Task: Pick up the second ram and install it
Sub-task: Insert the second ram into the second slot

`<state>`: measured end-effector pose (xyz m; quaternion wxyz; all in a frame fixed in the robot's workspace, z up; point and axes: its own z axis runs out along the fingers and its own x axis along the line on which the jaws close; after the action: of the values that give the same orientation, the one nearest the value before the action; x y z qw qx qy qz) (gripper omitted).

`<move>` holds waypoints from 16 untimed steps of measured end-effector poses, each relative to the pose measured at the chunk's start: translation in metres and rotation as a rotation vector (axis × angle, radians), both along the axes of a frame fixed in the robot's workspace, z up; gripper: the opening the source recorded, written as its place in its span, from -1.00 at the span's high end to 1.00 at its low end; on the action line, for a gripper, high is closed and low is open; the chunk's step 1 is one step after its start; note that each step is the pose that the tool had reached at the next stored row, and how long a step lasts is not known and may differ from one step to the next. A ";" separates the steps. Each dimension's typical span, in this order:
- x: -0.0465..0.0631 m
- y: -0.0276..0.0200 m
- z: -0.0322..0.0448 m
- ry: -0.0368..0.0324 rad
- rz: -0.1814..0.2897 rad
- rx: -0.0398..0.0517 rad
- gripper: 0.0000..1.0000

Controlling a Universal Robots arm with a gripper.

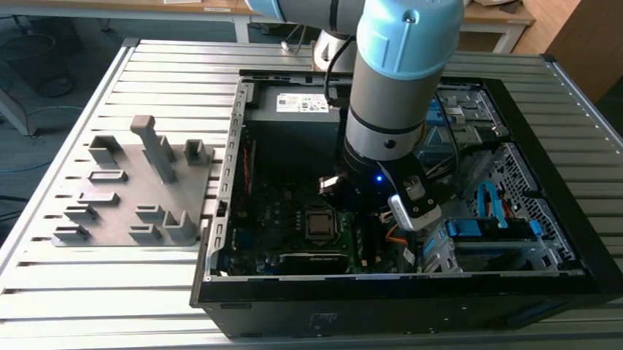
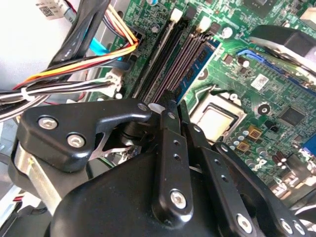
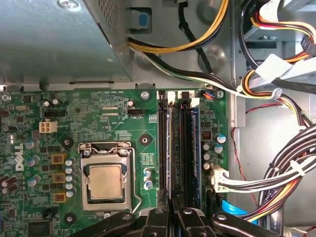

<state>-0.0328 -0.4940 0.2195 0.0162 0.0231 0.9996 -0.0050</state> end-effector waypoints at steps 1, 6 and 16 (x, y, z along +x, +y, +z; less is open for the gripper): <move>0.001 0.0000 -0.0002 0.0000 0.000 -0.0004 0.73; 0.003 0.0010 -0.0017 -0.0001 0.000 -0.0027 0.73; 0.003 0.0040 -0.0040 -0.0001 0.000 -0.0116 0.73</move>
<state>-0.0300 -0.4900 0.2155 0.0164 0.0230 0.9995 -0.0108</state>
